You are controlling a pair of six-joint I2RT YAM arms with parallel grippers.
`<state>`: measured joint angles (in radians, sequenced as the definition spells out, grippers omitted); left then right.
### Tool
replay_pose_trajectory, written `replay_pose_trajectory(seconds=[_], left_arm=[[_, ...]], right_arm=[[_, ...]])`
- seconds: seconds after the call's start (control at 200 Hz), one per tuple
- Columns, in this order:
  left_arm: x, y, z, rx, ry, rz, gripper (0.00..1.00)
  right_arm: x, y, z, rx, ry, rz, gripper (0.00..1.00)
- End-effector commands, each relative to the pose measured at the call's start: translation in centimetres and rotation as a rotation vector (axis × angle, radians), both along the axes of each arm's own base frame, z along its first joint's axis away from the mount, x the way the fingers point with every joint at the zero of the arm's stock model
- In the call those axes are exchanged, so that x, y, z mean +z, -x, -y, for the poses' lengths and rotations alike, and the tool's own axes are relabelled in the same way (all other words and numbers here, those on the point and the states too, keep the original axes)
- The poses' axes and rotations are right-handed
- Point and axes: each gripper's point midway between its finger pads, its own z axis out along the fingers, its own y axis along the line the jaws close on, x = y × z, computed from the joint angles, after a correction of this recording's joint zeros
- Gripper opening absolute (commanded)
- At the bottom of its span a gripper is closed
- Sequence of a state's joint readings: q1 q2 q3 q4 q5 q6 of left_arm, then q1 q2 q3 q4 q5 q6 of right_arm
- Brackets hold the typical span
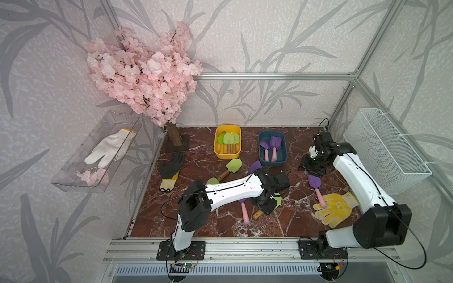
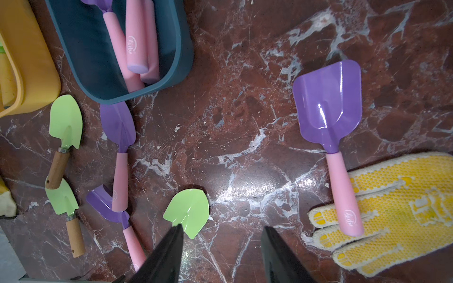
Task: Sort the small shovels by color and place them into the storage box
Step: Pick up the shovel from the center of the board.
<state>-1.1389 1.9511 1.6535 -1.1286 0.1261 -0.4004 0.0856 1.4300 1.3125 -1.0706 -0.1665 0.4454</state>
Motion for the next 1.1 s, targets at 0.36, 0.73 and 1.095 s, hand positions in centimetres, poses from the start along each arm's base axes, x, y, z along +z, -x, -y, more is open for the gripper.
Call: replay_pose_trajectory(seconds=[0.36,0.73,1.095], left_arm=[[-5.5,1.4,-1.4,-0.051,-0.108,-0.084,0.66],[-6.9,0.5,-0.9,-0.076,-0.127,-0.056,0.61],[-7.5,-0.5,-1.1,-0.102,-0.166,-0.014,0.48]], right_arm=[[0.1,0.2,-0.5,-0.01,-0.046,0.028,0.56],[0.3,0.0,-0.4,-0.007,-0.041,0.028,0.56],[0.2,-0.2,-0.4,-0.007,-0.037,0.027,0.56]])
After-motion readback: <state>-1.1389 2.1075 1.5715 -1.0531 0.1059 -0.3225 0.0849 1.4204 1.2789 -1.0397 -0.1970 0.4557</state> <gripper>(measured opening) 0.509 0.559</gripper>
